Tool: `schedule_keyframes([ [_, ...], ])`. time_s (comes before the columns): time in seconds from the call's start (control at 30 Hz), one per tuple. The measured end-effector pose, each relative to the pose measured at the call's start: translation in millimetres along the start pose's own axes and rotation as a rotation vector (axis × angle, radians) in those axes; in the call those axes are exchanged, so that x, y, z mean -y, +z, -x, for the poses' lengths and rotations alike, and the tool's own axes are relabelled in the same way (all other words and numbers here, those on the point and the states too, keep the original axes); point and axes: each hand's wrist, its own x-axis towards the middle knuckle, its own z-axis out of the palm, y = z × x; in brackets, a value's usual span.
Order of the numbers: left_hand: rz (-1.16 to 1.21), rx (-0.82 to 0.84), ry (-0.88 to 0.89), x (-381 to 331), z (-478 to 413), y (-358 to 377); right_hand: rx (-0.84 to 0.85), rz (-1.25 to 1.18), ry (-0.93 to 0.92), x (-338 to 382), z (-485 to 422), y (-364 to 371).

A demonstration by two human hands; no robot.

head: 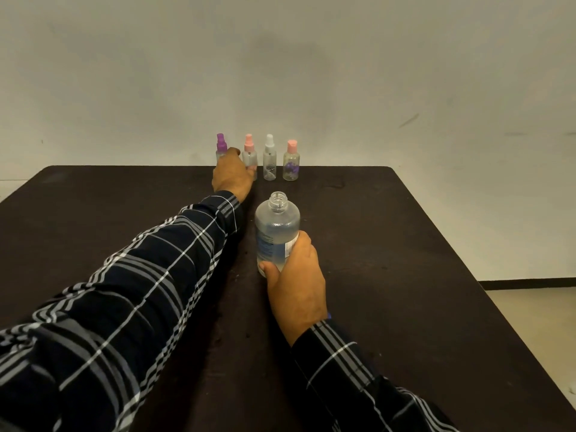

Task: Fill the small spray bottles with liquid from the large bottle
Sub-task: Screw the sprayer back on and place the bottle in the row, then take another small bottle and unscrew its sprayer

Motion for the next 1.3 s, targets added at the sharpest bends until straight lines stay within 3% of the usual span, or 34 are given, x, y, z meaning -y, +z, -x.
schedule_keyframes([
  [0.43, -0.08, 0.107, 0.058, 16.4, 28.0, -31.9, -0.016, 0.011, -0.019, -0.7, 2.8, -0.2],
  [0.8, -0.149, 0.317, 0.082, 47.8, 179.9, -149.6, 0.12, 0.086, -0.012, 4.8, 12.6, -15.8],
  [1.03, -0.203, 0.309, 0.108, 74.8, 254.0, -201.4, 0.193, 0.146, -0.013, 4.1, 46.2, -24.5],
  [1.23, -0.141, 0.311, 0.117, 84.4, 280.1, -215.6, 0.195, 0.158, 0.037, 6.8, 63.3, -29.0],
  [1.3, -0.144, 0.322, 0.114, 86.4, 283.3, -216.1, 0.094, 0.079, 0.054, 9.0, 77.4, -29.9],
])
